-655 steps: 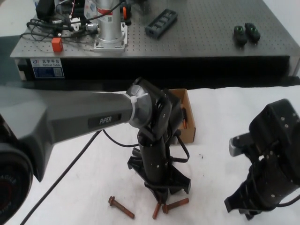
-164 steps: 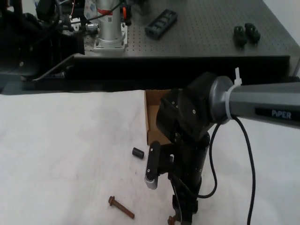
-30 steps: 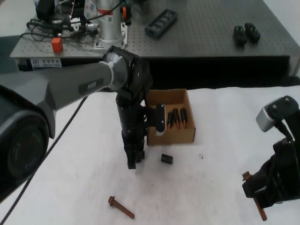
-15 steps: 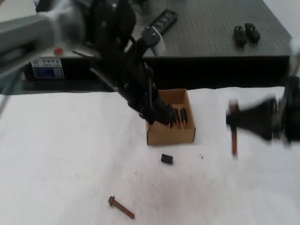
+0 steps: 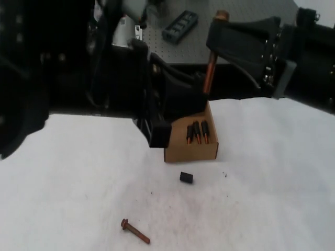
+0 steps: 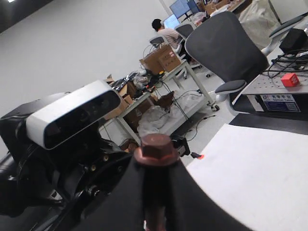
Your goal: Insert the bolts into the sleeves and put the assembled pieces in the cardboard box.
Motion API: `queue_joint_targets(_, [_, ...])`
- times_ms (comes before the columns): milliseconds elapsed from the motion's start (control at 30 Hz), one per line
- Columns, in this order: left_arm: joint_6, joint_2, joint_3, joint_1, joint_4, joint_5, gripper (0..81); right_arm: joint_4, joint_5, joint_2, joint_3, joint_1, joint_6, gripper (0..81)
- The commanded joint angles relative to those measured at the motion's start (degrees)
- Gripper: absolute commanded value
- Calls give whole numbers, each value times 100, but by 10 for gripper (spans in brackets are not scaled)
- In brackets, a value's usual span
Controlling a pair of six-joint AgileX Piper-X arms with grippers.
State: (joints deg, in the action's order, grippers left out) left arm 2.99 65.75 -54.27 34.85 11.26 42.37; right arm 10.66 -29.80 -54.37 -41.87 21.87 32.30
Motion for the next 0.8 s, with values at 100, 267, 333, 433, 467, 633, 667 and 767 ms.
queue_joint_targets(100, [-208,-105,-2,23,-125,96,7,516,244,-13,-15,46,-10,9])
queue_joint_targets(267, [-299,-105,-2,23,-102,196,7,704,319,-13,-15,46,-10,9])
queue_joint_targets(333, [-299,-105,-2,23,-102,196,7,605,335,-13,-15,46,-215,9])
queue_joint_targets(433, [-344,-105,-2,23,-102,194,7,483,335,-13,-15,46,-264,9])
queue_joint_targets(467, [-342,-105,-2,23,-102,180,7,414,335,-13,-15,46,-277,9])
queue_joint_targets(633, [-342,-105,-2,23,-102,177,7,110,291,-13,-15,99,-448,9])
queue_joint_targets(667, [-342,-105,-2,23,-102,177,7,112,285,-13,-15,99,-449,9])
queue_joint_targets(767, [-398,-105,-2,23,-102,179,7,70,287,-13,-15,117,-522,9])
